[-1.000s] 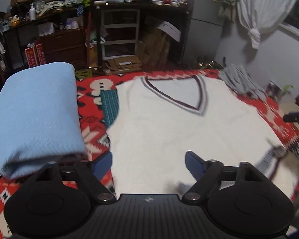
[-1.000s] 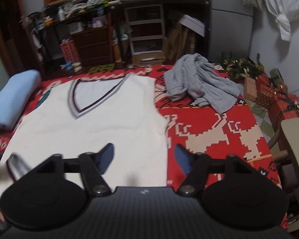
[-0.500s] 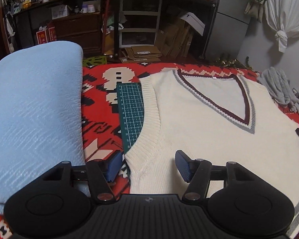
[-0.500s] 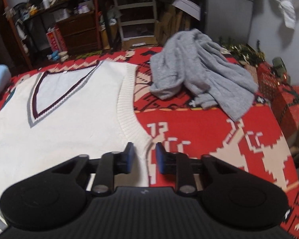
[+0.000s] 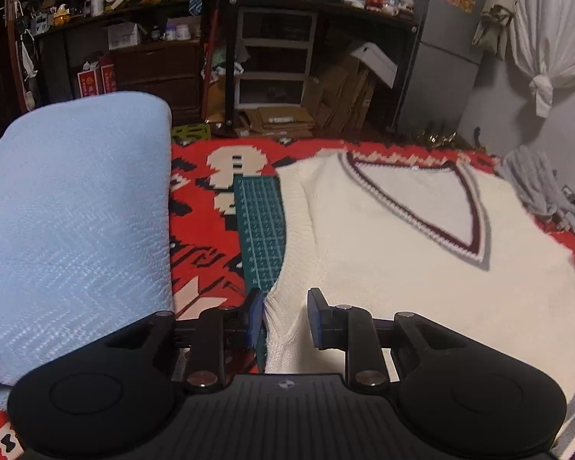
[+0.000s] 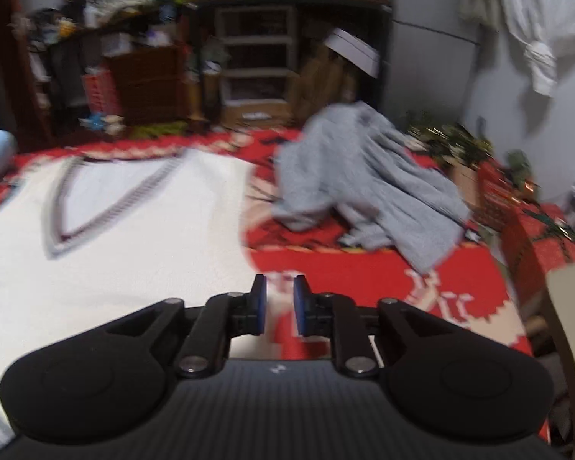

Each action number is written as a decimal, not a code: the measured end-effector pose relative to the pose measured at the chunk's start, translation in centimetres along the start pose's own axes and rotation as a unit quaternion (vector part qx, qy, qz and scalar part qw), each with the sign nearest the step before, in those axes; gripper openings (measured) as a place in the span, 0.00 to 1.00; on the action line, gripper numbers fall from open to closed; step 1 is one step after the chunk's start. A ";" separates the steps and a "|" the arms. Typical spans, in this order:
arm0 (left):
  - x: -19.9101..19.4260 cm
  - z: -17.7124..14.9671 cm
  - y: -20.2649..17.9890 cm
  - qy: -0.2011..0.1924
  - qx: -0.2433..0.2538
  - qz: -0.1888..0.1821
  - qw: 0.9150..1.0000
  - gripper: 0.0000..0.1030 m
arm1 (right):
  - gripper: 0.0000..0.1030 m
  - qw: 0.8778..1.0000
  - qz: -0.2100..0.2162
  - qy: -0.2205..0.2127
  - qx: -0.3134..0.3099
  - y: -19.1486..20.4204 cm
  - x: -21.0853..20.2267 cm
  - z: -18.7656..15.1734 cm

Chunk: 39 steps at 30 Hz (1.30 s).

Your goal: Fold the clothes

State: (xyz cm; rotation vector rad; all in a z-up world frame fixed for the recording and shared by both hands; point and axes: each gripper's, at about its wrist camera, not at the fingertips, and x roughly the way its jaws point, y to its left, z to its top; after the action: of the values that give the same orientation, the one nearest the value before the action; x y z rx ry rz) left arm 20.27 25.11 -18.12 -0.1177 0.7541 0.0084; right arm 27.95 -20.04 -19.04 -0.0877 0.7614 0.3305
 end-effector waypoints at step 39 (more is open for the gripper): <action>16.4 12.5 -4.0 0.072 0.056 -0.074 0.993 0.26 | 0.15 0.999 0.030 0.028 -0.001 3.8 19.4 13.6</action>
State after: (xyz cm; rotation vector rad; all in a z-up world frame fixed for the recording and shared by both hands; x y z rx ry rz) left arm 41.00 21.96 -19.87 -0.0674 0.8872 -0.1859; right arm 48.84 -8.67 -22.40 -0.0763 0.8200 0.3882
